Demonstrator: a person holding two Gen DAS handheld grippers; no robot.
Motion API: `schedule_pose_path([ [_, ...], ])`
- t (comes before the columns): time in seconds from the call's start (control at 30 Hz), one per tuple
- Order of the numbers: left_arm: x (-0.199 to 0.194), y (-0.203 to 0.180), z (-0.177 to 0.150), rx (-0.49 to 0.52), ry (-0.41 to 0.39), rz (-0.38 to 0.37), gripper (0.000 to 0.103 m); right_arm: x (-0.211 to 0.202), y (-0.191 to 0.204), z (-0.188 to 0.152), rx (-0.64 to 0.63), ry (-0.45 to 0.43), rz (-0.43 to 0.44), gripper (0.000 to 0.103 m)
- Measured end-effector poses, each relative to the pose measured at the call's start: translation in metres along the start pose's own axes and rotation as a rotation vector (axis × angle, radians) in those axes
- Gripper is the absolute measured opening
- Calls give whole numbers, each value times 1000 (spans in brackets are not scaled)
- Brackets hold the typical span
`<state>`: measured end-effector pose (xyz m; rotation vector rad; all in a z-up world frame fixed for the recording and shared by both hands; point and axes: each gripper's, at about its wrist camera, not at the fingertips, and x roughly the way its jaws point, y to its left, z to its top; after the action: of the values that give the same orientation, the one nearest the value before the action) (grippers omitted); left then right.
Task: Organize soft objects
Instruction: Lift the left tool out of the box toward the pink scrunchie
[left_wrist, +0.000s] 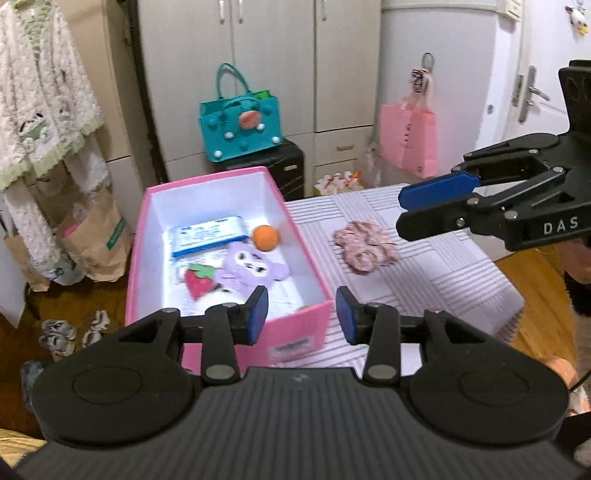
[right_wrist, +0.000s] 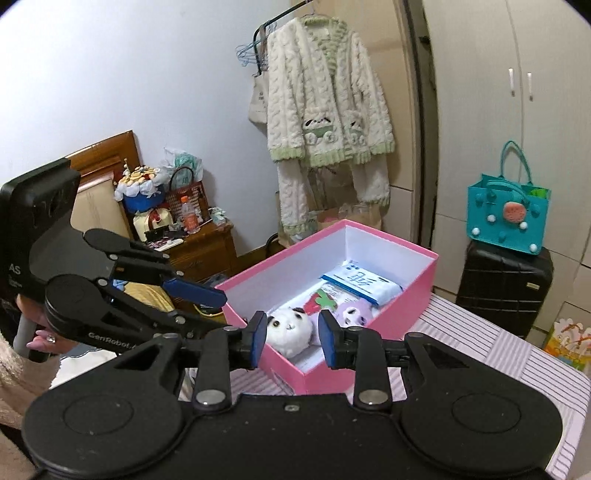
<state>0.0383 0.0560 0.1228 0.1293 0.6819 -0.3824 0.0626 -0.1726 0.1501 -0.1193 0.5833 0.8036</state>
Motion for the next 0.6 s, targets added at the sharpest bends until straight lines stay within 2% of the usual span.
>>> schedule_pose_path([
  [0.27,10,-32,-4,31,-7,-65,45,-29,-14,-30,24,-28,-82,46],
  [0.47,34,-57,-3,31,-10,-118,47,-37,-42,-61,69,0,-162,53],
  [0.6,54,-73,-1,24,-2,-144,47,-37,-61,-81,91,21,-164,61],
])
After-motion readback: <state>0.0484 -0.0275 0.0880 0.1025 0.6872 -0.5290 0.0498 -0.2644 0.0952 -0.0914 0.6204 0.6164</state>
